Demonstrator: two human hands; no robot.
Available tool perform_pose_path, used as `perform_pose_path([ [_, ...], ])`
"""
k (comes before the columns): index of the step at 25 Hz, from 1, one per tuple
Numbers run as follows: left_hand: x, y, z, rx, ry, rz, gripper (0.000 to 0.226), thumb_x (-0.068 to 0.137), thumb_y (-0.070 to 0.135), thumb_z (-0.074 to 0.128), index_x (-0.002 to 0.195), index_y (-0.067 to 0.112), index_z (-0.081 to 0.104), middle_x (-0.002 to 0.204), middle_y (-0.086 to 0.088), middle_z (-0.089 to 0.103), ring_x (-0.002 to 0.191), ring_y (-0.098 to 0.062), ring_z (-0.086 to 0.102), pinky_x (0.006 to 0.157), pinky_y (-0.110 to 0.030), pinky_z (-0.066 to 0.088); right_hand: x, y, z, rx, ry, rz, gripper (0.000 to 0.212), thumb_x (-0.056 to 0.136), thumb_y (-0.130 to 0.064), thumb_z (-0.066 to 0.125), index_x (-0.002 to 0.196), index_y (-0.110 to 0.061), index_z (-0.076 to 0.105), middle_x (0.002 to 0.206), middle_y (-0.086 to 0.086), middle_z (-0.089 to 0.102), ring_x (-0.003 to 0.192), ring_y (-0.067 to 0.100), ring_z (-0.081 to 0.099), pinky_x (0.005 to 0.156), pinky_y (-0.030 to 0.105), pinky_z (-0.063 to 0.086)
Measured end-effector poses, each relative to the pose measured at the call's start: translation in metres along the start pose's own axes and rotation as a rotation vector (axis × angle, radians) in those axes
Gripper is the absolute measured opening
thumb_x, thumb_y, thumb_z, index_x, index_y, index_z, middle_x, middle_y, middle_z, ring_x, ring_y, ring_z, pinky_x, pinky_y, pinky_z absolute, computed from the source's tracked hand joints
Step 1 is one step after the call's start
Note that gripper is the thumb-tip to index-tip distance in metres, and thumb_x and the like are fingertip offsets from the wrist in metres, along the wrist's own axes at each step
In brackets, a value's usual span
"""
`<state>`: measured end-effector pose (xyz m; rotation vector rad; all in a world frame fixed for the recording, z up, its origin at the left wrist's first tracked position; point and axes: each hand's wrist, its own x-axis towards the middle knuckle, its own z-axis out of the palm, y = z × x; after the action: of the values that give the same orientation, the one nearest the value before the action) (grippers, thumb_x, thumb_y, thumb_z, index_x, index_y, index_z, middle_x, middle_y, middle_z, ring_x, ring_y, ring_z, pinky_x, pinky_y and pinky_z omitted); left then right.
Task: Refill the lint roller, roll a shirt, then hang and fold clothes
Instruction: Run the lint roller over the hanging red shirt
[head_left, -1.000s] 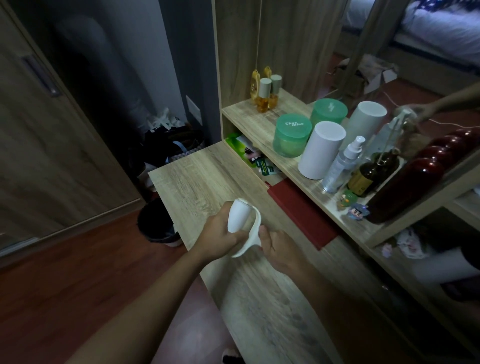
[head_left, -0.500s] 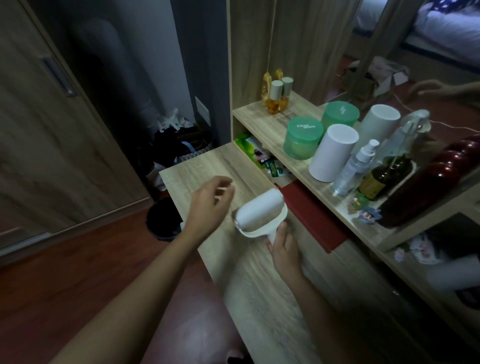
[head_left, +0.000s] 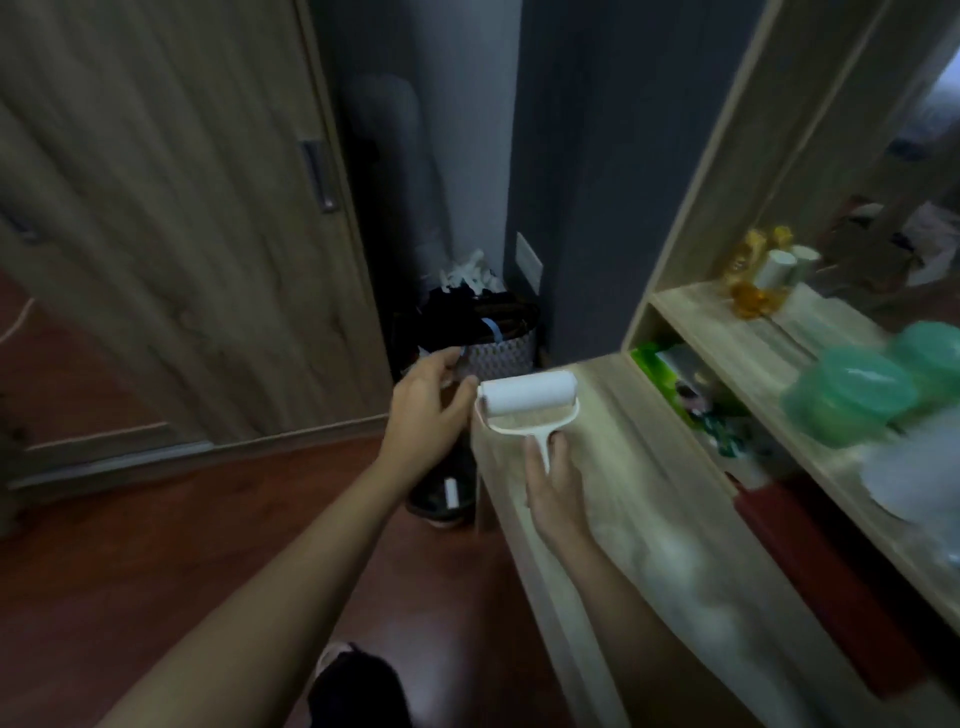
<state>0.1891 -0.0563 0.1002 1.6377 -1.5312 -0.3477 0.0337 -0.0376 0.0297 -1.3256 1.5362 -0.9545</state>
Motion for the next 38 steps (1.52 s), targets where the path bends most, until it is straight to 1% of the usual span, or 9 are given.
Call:
perform_pose_path([
  [2, 0.042, -0.046, -0.041, 0.034, 0.075, -0.018, 0.041, 0.084, 0.025, 0.055, 0.118, 0.003, 0.060, 0.111, -0.014, 0.066, 0.100, -0.025, 0.063, 0.085, -0.020, 0.040, 0.027, -0.027, 0.054, -0.037, -0.001, -0.087, 0.036, 0.091, -0.048, 0.045, 0.111, -0.019, 0.048, 0.092, 0.007, 0.065, 0.085, 0.027, 0.062, 0.076, 0.043, 0.049],
  [4, 0.081, -0.088, -0.076, 0.107, 0.080, -0.017, 0.042, 0.082, 0.023, 0.051, 0.116, 0.000, 0.060, 0.111, -0.017, 0.066, 0.102, -0.029, 0.062, 0.088, -0.027, 0.043, 0.053, -0.054, 0.101, -0.063, -0.003, -0.130, 0.025, 0.093, -0.040, 0.048, 0.104, -0.017, 0.048, 0.089, 0.009, 0.066, 0.084, 0.030, 0.063, 0.070, 0.039, 0.048],
  [9, 0.180, -0.186, -0.147, 0.365, 0.009, 0.086, 0.034, 0.087, 0.011, 0.055, 0.118, -0.002, 0.057, 0.109, -0.022, 0.063, 0.103, -0.034, 0.058, 0.089, -0.036, 0.044, 0.117, -0.121, 0.200, -0.045, 0.021, -0.176, 0.025, 0.094, -0.035, 0.047, 0.108, -0.013, 0.050, 0.087, 0.003, 0.062, 0.078, 0.021, 0.058, 0.063, 0.027, 0.036],
  [14, 0.272, -0.243, -0.162, 0.601, -0.192, 0.205, 0.034, 0.090, 0.014, 0.050, 0.119, -0.003, 0.054, 0.110, -0.023, 0.058, 0.105, -0.036, 0.052, 0.088, -0.039, 0.044, 0.188, -0.168, 0.248, 0.008, 0.046, -0.263, 0.023, 0.095, -0.032, 0.047, 0.105, -0.011, 0.050, 0.083, -0.006, 0.058, 0.074, 0.004, 0.056, 0.060, 0.022, 0.040],
  [17, 0.334, -0.262, -0.149, 0.742, -0.311, 0.389, 0.024, 0.085, 0.012, 0.050, 0.101, -0.002, 0.060, 0.097, -0.021, 0.060, 0.091, -0.036, 0.057, 0.073, -0.040, 0.053, 0.251, -0.193, 0.270, 0.018, 0.069, -0.272, 0.020, 0.094, -0.032, 0.048, 0.103, -0.014, 0.048, 0.082, -0.003, 0.061, 0.073, 0.004, 0.057, 0.061, 0.021, 0.041],
  [20, 0.398, -0.276, -0.129, 0.991, -0.408, 0.625, 0.031, 0.075, 0.017, 0.038, 0.074, 0.010, 0.068, 0.072, -0.009, 0.064, 0.065, -0.024, 0.061, 0.054, -0.026, 0.050, 0.310, -0.213, 0.285, 0.026, 0.099, -0.308, 0.017, 0.094, -0.032, 0.049, 0.101, -0.017, 0.048, 0.085, 0.001, 0.063, 0.073, 0.008, 0.059, 0.059, 0.021, 0.041],
  [23, 0.453, -0.291, -0.114, 1.169, -0.462, 0.783, 0.041, 0.076, 0.017, 0.033, 0.074, 0.014, 0.073, 0.072, -0.005, 0.068, 0.066, -0.021, 0.063, 0.064, -0.025, 0.052, 0.367, -0.229, 0.294, 0.017, 0.104, -0.352, 0.014, 0.094, -0.031, 0.050, 0.100, -0.017, 0.048, 0.084, 0.002, 0.063, 0.074, 0.010, 0.059, 0.060, 0.020, 0.041],
  [32, 0.532, -0.316, -0.116, 1.201, -0.564, 1.004, 0.047, 0.077, 0.024, 0.030, 0.068, 0.022, 0.076, 0.076, 0.005, 0.071, 0.073, -0.015, 0.064, 0.076, -0.024, 0.053, 0.434, -0.242, 0.321, 0.035, 0.117, -0.379, 0.017, 0.094, -0.031, 0.050, 0.103, -0.017, 0.049, 0.083, 0.003, 0.063, 0.075, 0.015, 0.060, 0.062, 0.021, 0.041],
  [38, 0.533, -0.343, -0.139, 1.232, -0.528, 1.236, 0.017, 0.074, 0.027, 0.060, 0.067, 0.020, 0.075, 0.078, 0.002, 0.069, 0.072, -0.017, 0.061, 0.067, -0.025, 0.049, 0.423, -0.255, 0.352, 0.035, 0.129, -0.441, 0.013, 0.093, -0.032, 0.049, 0.102, -0.024, 0.046, 0.083, -0.011, 0.059, 0.076, -0.004, 0.058, 0.065, 0.009, 0.042],
])
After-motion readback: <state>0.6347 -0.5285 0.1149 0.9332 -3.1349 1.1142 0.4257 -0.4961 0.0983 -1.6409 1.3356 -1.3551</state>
